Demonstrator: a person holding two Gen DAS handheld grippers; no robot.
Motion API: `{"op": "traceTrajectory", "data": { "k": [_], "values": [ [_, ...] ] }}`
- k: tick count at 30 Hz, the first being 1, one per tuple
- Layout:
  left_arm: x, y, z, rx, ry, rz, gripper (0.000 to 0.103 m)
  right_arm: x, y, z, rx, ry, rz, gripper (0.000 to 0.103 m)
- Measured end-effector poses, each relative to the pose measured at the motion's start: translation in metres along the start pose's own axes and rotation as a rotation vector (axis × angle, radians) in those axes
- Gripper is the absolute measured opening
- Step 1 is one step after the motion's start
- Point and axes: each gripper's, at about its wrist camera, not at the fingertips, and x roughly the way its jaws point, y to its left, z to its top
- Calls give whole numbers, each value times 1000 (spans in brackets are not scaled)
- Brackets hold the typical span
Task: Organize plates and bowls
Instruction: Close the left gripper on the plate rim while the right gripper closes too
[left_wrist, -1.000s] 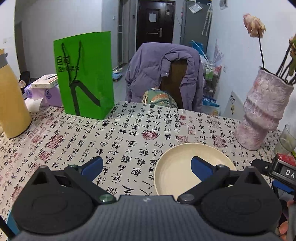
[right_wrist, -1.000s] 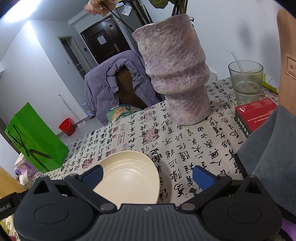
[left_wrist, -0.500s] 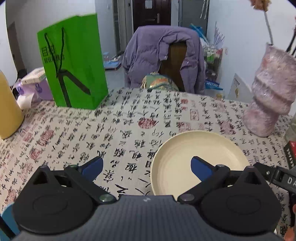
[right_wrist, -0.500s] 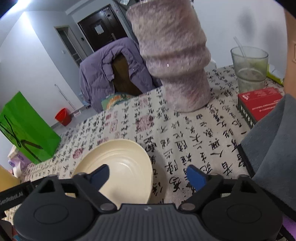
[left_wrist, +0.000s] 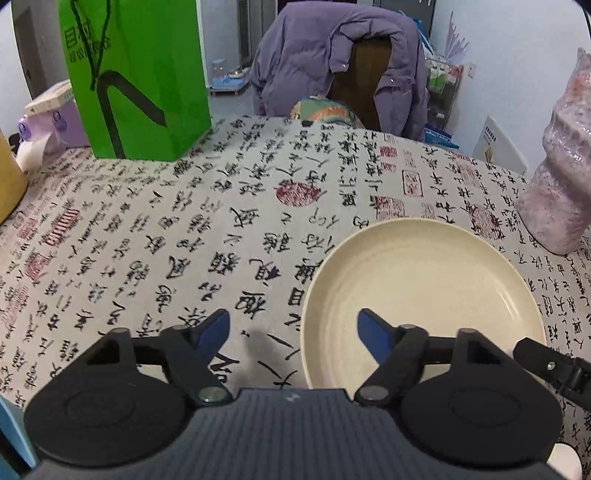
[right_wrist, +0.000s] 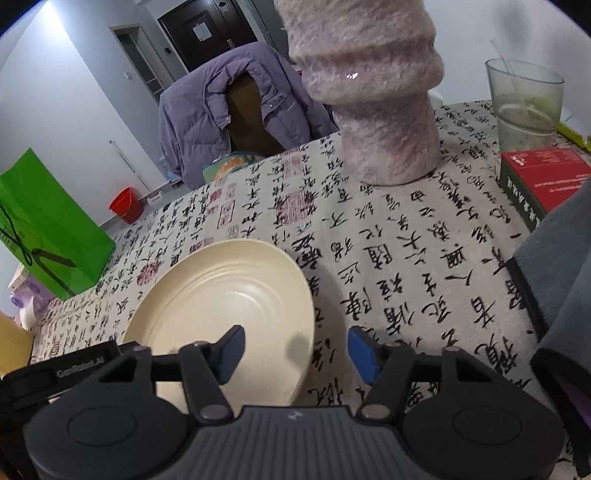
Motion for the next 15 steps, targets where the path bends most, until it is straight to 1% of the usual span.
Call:
{"op": "traceTrajectory", "data": {
  "k": [2, 3, 6, 8, 11, 13, 15],
  "values": [
    [2, 0, 0, -8, 14, -12, 72, 3, 0, -1, 3, 12, 7, 48],
    [3, 0, 1, -11, 19, -20, 70, 4, 0, -1, 4, 17, 10, 47],
    [5, -2, 0, -5, 37, -39, 61, 8, -1, -2, 9, 27, 9, 44],
    [9, -5, -1, 4, 59, -38, 45, 8, 0, -3, 9, 30, 10, 44],
    [12, -5, -1, 3, 72, -60, 32, 10, 2, -4, 8, 37, 15, 44],
    [10, -7, -2, 15, 69, -72, 27, 10, 3, -5, 8, 34, 15, 43],
    [10, -9, -3, 28, 63, -62, 26, 11, 3, -5, 13, 31, 15, 39]
  ]
}}
